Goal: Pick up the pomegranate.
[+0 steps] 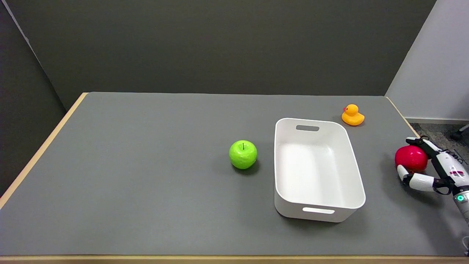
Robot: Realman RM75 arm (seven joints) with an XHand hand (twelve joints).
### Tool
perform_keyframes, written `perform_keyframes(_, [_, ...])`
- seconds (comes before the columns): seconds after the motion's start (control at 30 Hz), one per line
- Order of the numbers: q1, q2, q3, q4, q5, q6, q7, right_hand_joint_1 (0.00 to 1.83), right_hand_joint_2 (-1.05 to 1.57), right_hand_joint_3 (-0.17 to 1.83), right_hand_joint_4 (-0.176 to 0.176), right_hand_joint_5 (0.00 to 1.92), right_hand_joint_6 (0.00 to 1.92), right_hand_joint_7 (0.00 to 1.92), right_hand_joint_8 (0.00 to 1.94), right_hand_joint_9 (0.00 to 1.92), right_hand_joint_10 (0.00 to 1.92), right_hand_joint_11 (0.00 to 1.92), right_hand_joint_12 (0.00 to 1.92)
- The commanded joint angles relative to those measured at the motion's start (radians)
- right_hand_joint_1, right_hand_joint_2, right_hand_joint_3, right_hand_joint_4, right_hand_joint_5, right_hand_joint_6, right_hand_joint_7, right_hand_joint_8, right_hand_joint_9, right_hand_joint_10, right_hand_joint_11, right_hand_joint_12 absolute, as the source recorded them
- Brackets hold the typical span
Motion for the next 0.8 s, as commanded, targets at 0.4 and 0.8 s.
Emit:
perform_keyframes(0.4, [0.055, -0.003, 0.020, 0.003, -0.035, 0.070, -0.007, 0.87, 1.19, 0.29, 0.075, 0.61, 1.58, 0.69, 0.88, 0.62, 1.18, 0.42, 1.61])
perform_keyframes(0.8, [-0.011, 0.035, 0.155, 0.334, -0.043, 0.214, -0.088, 1.15, 1.19, 0.17, -0.061, 0.58, 1.56, 0.83, 1.31, 0.75, 1.29, 0.54, 1.69])
